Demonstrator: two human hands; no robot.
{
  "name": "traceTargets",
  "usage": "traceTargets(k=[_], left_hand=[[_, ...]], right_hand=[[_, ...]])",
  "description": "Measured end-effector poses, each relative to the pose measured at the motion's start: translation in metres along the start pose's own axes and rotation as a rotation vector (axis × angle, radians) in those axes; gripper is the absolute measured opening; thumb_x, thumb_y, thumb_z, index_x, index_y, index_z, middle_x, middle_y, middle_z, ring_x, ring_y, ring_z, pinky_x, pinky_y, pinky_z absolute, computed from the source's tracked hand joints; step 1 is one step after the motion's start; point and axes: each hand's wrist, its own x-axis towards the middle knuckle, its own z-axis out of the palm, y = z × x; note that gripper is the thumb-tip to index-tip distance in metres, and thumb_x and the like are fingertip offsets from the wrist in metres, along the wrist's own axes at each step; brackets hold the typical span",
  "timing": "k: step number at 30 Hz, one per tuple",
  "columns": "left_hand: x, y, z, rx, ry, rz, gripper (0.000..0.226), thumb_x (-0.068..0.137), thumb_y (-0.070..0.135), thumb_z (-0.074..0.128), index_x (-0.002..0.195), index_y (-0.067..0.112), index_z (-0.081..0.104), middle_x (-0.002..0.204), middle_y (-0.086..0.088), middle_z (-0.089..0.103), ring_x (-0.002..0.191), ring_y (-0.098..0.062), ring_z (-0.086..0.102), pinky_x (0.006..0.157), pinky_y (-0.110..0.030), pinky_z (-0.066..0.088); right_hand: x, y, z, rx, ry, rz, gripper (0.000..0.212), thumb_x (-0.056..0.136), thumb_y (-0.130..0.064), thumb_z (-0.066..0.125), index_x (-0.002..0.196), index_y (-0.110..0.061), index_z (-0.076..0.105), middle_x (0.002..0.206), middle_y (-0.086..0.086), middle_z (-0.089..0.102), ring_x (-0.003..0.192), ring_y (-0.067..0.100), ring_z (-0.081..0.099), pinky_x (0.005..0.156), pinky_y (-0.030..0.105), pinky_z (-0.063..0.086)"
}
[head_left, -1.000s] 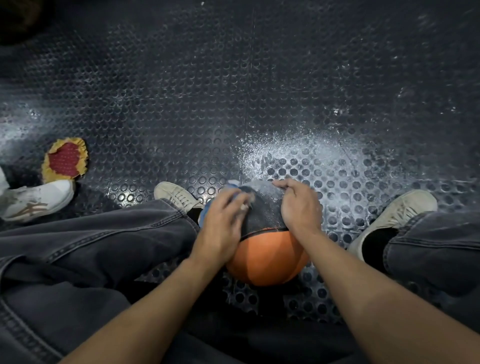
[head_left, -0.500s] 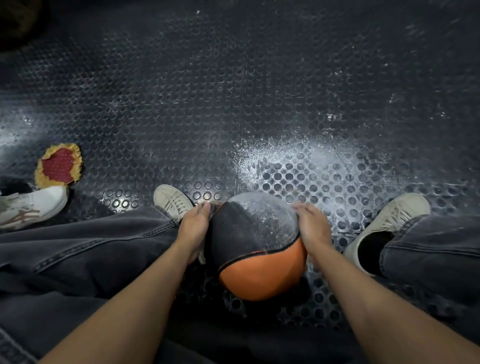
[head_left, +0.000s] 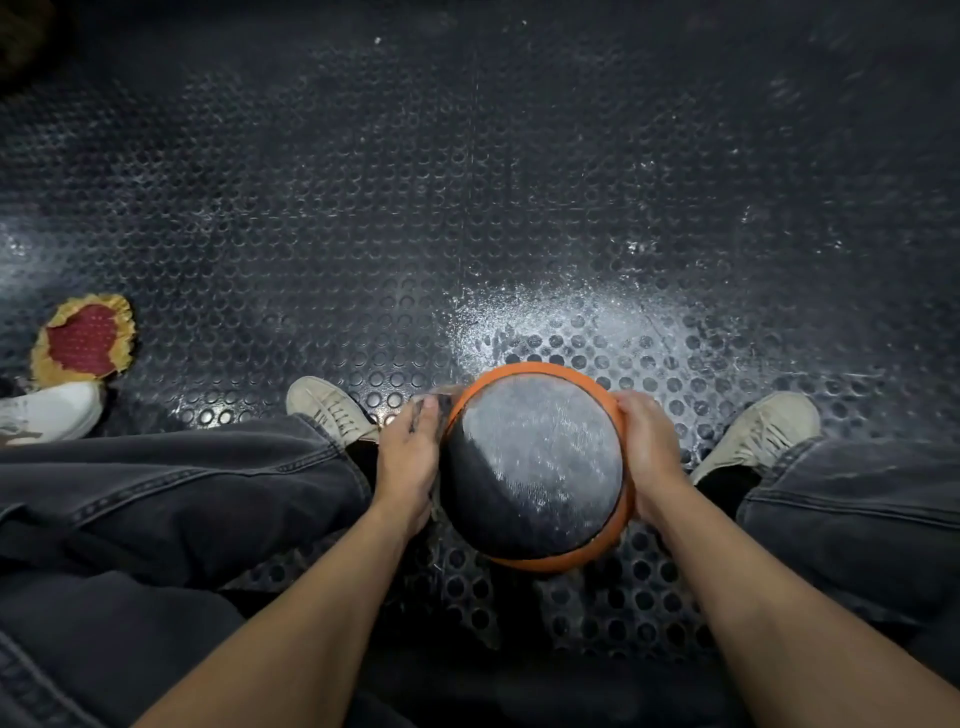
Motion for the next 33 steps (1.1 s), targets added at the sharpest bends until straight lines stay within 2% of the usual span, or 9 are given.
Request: traceTargets(k=[2, 4, 6, 9, 12, 16, 20, 28, 33], left_hand=[[-0.002, -0.003, 0.005, 0.104, -0.026, 0.063, 0.027, 0.1, 0.026, 0.049, 0.085, 0.025, 0.072, 0.092, -0.003, 0.071, 0.086, -0.011, 0.064, 0.085, -0.031, 0.048], [-0.005, -0.001, 0.007, 0.159, -0.086, 0.056, 0.029, 0.1, 0.031, 0.048, 0.084, 0.026, 0.071, 0.092, 0.003, 0.072, 0.086, -0.003, 0.064, 0.085, -0.023, 0.049], [-0.008, 0.004, 0.007, 0.187, -0.165, 0.042, 0.033, 0.1, 0.043, 0.045, 0.09, 0.025, 0.071, 0.096, 0.007, 0.072, 0.093, -0.004, 0.064, 0.091, -0.027, 0.049], [-0.008, 0.007, 0.002, 0.438, -0.229, 0.168, 0.03, 0.099, 0.039, 0.045, 0.117, 0.028, 0.066, 0.118, 0.008, 0.066, 0.114, -0.007, 0.057, 0.101, -0.027, 0.042], [-0.016, 0.01, 0.004, 0.539, -0.128, 0.282, 0.038, 0.097, 0.023, 0.055, 0.135, 0.025, 0.052, 0.124, 0.01, 0.058, 0.112, -0.003, 0.053, 0.088, -0.007, 0.035], [-0.022, 0.014, 0.01, 0.536, -0.013, 0.351, 0.037, 0.087, 0.025, 0.07, 0.122, 0.02, 0.061, 0.114, 0.007, 0.06, 0.102, -0.008, 0.056, 0.079, 0.002, 0.034], [-0.007, 0.035, 0.028, 0.73, -0.116, 0.537, 0.022, 0.086, 0.016, 0.07, 0.107, 0.009, 0.073, 0.106, 0.004, 0.062, 0.095, -0.006, 0.053, 0.08, -0.004, 0.03], [-0.021, 0.026, 0.02, 0.942, -0.325, 0.803, 0.023, 0.094, 0.024, 0.055, 0.107, 0.016, 0.072, 0.108, 0.005, 0.066, 0.092, -0.02, 0.057, 0.083, -0.036, 0.046], [0.007, 0.046, 0.049, 0.886, -0.265, 0.659, 0.019, 0.096, 0.016, 0.056, 0.103, 0.011, 0.073, 0.093, 0.004, 0.06, 0.083, -0.011, 0.053, 0.082, -0.03, 0.046]], right_hand=[[-0.009, -0.013, 0.01, -0.192, 0.109, -0.036, 0.027, 0.094, -0.04, 0.043, 0.103, -0.025, 0.064, 0.092, -0.005, 0.06, 0.085, 0.02, 0.055, 0.077, 0.035, 0.042], [-0.02, -0.013, 0.022, -0.312, 0.154, -0.1, 0.03, 0.095, -0.042, 0.039, 0.114, -0.03, 0.06, 0.112, -0.002, 0.058, 0.103, 0.024, 0.054, 0.097, 0.046, 0.041], [-0.03, -0.009, 0.025, -0.383, 0.202, -0.153, 0.031, 0.098, -0.038, 0.041, 0.124, -0.033, 0.058, 0.127, -0.001, 0.055, 0.123, 0.027, 0.048, 0.111, 0.053, 0.031], [-0.02, -0.008, 0.015, -0.342, 0.25, -0.126, 0.033, 0.097, -0.043, 0.04, 0.117, -0.032, 0.064, 0.123, 0.001, 0.062, 0.114, 0.028, 0.053, 0.108, 0.049, 0.035], [-0.009, -0.016, 0.009, -0.313, 0.303, -0.129, 0.035, 0.095, -0.047, 0.041, 0.111, -0.03, 0.066, 0.119, 0.003, 0.066, 0.109, 0.027, 0.057, 0.107, 0.048, 0.038], [-0.025, -0.017, 0.018, -0.476, 0.235, -0.277, 0.037, 0.097, -0.04, 0.042, 0.131, -0.036, 0.056, 0.144, -0.005, 0.049, 0.134, 0.022, 0.041, 0.114, 0.055, 0.025], [-0.025, -0.012, 0.015, -0.532, 0.225, -0.32, 0.04, 0.095, -0.042, 0.041, 0.133, -0.041, 0.055, 0.148, -0.01, 0.046, 0.137, 0.019, 0.038, 0.114, 0.052, 0.024], [-0.008, -0.029, 0.007, -0.547, 0.18, -0.29, 0.035, 0.095, -0.047, 0.044, 0.127, -0.041, 0.06, 0.138, -0.009, 0.054, 0.125, 0.019, 0.048, 0.113, 0.048, 0.03], [-0.011, -0.027, 0.005, -0.639, 0.119, -0.357, 0.038, 0.098, -0.046, 0.043, 0.134, -0.039, 0.055, 0.142, -0.01, 0.05, 0.13, 0.017, 0.043, 0.113, 0.047, 0.027]])
